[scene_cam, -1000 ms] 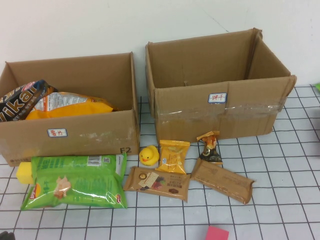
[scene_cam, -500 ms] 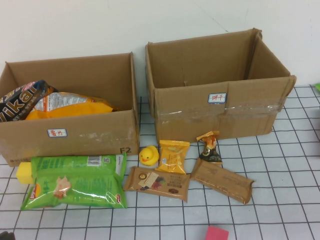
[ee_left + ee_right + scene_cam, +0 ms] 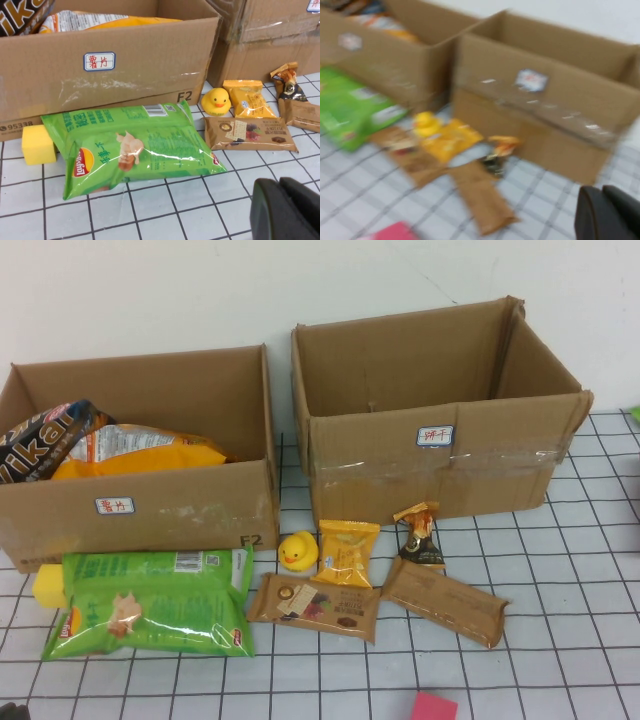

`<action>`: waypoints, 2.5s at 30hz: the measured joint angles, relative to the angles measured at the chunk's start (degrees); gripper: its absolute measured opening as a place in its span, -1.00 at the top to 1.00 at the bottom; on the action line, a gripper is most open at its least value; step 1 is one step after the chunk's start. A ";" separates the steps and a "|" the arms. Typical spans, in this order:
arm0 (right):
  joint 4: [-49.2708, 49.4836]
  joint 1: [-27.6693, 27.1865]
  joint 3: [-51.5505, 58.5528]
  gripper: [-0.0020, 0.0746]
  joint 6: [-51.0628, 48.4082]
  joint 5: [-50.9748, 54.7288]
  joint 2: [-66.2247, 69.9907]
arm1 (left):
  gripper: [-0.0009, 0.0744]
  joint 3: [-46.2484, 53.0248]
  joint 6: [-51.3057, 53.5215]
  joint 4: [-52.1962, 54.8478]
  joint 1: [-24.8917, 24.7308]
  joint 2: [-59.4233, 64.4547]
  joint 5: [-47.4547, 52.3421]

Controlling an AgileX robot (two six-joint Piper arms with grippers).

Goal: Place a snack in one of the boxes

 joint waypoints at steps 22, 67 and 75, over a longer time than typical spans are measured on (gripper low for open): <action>-27.79 -23.51 22.04 0.95 36.17 0.19 -17.81 | 0.98 0.00 0.00 0.00 0.00 0.00 0.00; -28.15 -23.56 21.94 0.95 41.65 1.38 -17.81 | 0.98 21.38 -14.77 22.43 4.69 -9.75 -30.65; -28.15 -23.56 21.94 0.95 41.65 1.38 -17.81 | 0.98 21.72 -14.78 27.42 2.75 -9.75 -21.24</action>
